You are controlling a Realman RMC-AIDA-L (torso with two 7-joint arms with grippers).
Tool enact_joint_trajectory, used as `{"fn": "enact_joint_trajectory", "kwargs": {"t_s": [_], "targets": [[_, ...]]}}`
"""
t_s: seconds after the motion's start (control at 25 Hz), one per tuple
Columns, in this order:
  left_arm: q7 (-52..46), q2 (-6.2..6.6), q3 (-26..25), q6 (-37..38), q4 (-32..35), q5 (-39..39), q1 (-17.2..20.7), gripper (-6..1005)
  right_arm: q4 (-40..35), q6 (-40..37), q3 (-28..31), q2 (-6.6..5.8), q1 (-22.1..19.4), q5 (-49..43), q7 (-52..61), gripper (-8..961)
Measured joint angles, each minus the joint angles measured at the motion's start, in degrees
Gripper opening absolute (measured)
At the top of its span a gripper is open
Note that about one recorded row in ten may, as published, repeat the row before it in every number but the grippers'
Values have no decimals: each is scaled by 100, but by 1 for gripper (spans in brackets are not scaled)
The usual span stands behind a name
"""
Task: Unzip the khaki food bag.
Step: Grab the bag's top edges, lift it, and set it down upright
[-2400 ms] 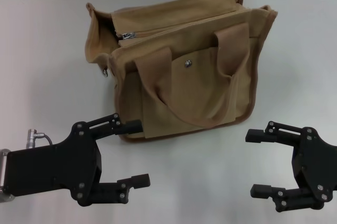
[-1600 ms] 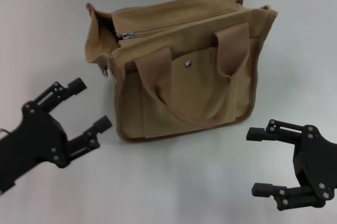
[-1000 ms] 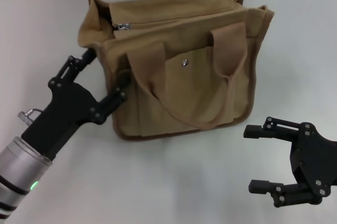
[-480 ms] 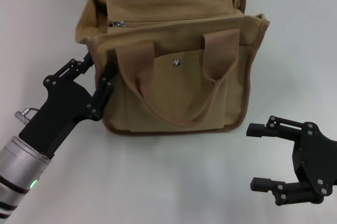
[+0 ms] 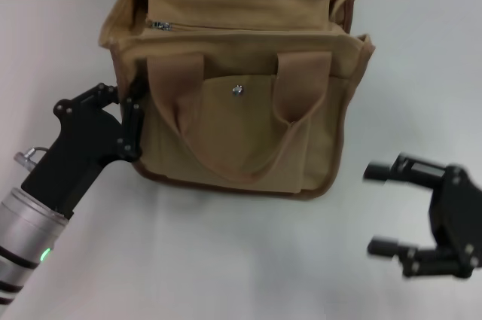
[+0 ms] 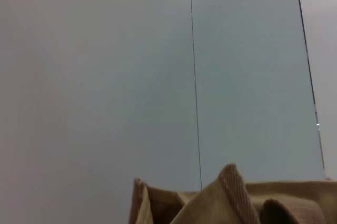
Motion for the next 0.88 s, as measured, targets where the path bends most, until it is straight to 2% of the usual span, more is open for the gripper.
{"fn": "enact_joint_trajectory", "kwargs": {"t_s": [0.08, 0.12, 0.16, 0.28, 0.32, 0.36, 0.48, 0.52, 0.68, 0.72, 0.88], "targets": [[11, 14, -12, 65, 102, 24, -58, 130, 36, -46, 264, -1, -52, 306, -35, 849], [-6, 25, -5, 104, 157, 25, -87, 108, 172, -53, 566, 6, -121, 893, -46, 849], [-107, 31, 19, 202, 320, 40, -137, 86, 172, -53, 566, 6, -121, 893, -46, 849], [-610, 44, 65, 500, 981, 139, -287, 86, 688, -85, 994, 16, -213, 2107, -157, 848], [-889, 43, 82, 621, 1381, 194, -366, 86, 877, -99, 1067, 17, -237, 2459, -270, 848], [-889, 43, 82, 621, 1381, 194, -366, 86, 1082, -106, 1114, 20, -255, 2852, -423, 848], [-1148, 49, 177, 856, 1973, 244, -499, 86, 1445, -56, 1141, 23, -226, 3653, -727, 848], [-1268, 57, 294, 1048, 2305, 254, -586, 86, 1471, -30, 1141, 25, -191, 3728, -741, 848], [-1460, 60, 557, 1181, 2740, 251, -737, 86, 1510, 218, 1084, 27, 126, 3805, -765, 848], [-1645, 62, 634, 1163, 2931, 249, -846, 86, 1511, 376, 1079, 28, 312, 3801, -767, 848], [-1786, 68, 701, 1139, 3126, 254, -936, 86, 1487, 679, 1078, 21, 594, 3797, -757, 847]]}}
